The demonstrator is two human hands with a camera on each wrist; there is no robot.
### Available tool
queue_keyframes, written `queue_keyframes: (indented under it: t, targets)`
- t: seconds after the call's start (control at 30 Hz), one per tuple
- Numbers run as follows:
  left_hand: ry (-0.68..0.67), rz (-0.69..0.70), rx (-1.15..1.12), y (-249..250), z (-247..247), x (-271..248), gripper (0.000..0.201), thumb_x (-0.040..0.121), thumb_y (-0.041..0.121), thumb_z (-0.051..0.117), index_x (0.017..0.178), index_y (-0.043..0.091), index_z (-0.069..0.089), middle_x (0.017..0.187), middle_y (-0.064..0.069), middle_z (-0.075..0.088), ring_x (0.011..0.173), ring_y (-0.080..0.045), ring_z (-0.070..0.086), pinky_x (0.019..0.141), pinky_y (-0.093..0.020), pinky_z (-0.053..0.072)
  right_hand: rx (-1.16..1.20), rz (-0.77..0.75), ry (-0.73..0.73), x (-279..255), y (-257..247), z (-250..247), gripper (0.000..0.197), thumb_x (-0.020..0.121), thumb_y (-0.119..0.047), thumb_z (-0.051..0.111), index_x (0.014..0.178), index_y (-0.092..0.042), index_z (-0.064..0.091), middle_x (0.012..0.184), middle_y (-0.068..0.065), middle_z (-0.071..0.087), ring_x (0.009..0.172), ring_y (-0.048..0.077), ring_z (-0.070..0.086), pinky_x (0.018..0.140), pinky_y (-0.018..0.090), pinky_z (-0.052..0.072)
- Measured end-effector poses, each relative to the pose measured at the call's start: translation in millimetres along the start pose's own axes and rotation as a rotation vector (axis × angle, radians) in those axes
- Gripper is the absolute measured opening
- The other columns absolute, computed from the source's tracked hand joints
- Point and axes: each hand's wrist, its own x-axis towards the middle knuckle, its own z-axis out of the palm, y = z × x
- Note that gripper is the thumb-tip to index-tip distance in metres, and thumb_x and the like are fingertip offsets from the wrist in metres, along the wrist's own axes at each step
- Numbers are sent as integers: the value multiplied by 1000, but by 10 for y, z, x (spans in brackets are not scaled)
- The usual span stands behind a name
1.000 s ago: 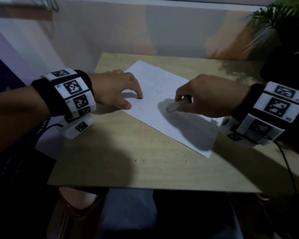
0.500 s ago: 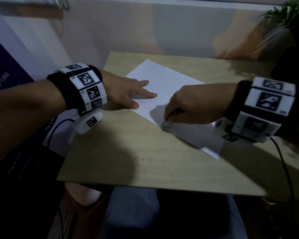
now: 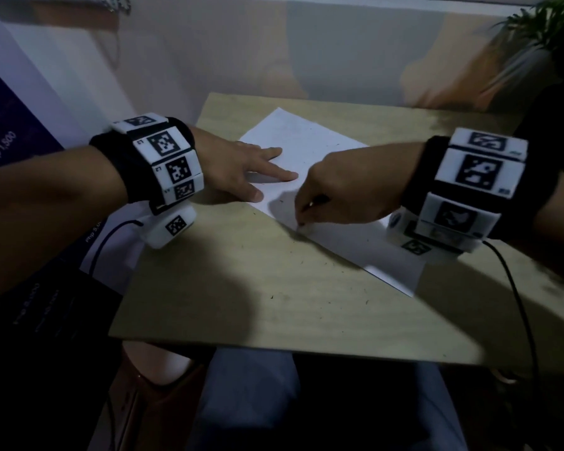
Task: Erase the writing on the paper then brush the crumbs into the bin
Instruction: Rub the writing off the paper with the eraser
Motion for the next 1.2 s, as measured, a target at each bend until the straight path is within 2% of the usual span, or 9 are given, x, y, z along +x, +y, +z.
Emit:
queue_keyframes:
  t: [0.13, 0.23, 0.33, 0.43, 0.53, 0.7, 0.83, 0.97, 1.2]
  targets:
    - [5, 62, -13, 12, 10, -10, 57, 99, 48, 58, 133, 73, 20, 170, 6, 6, 156, -19, 5, 125, -41, 7, -23, 0, 44, 93, -32, -94, 26, 101, -37, 49, 113, -32, 72, 86, -15, 61, 84, 13, 54, 85, 29, 43]
    - [57, 119, -115, 69, 3, -25, 25, 85, 42, 60, 100, 57, 46, 135, 25, 39, 139, -19, 34, 107, -26, 25, -6, -31, 208, 291, -128, -57, 31, 105, -35, 44, 123, -29, 68, 103, -7, 62, 88, 15, 47, 85, 27, 36]
    - [26, 80, -61, 19, 22, -6, 53, 100, 33, 63, 115, 73, 32, 167, 5, 19, 152, -18, 15, 123, -38, 14, 30, -46, 175, 229, -120, 32, 29, 104, -33, 46, 118, -27, 71, 92, -16, 58, 80, 10, 48, 83, 25, 35]
    - [6, -14, -23, -13, 27, -14, 63, 104, 39, 54, 130, 74, 8, 170, 9, -13, 156, -14, -7, 125, -39, -3, -9, -23, 33, -13, -54, 39, 26, 102, -36, 48, 111, -33, 73, 96, -14, 67, 84, 11, 56, 87, 32, 46]
    - [-3, -17, 2, -6, 13, -7, 66, 105, 40, 52, 142, 69, 7, 169, 10, -16, 156, -13, -9, 124, -38, -3, 26, 32, -81, -130, 20, -9, 24, 100, -39, 50, 107, -37, 73, 96, -15, 70, 90, 11, 61, 92, 33, 49]
    - [-6, 49, -23, 35, 11, -11, 62, 89, 70, 47, 138, 80, 11, 171, 6, -10, 157, -22, -1, 126, -53, 4, 92, 32, 260, 139, 52, 14, 27, 103, -38, 48, 114, -29, 71, 97, -5, 69, 87, 18, 57, 85, 33, 44]
    - [-8, -12, 1, 30, 6, -21, 65, 105, 41, 51, 141, 67, 3, 170, 5, -17, 157, -17, -8, 124, -39, -3, 16, 23, 181, 123, 101, 96, 28, 102, -39, 49, 114, -30, 72, 104, -6, 71, 84, 16, 54, 83, 31, 44]
    - [-23, -36, 11, 34, 2, -48, 66, 106, 39, 48, 150, 62, 4, 169, 9, -18, 157, -15, -10, 124, -39, -3, -23, 100, 1, -69, 217, -7, 22, 99, -41, 54, 110, -39, 73, 104, -13, 71, 94, 15, 61, 96, 38, 49]
    - [-20, -28, 13, 50, 14, -51, 65, 106, 42, 48, 151, 60, 6, 169, 8, -19, 156, -15, -11, 124, -41, -4, 114, 33, 318, 171, 163, 177, 31, 98, -49, 55, 114, -30, 73, 88, -13, 67, 72, 7, 52, 78, 28, 42]
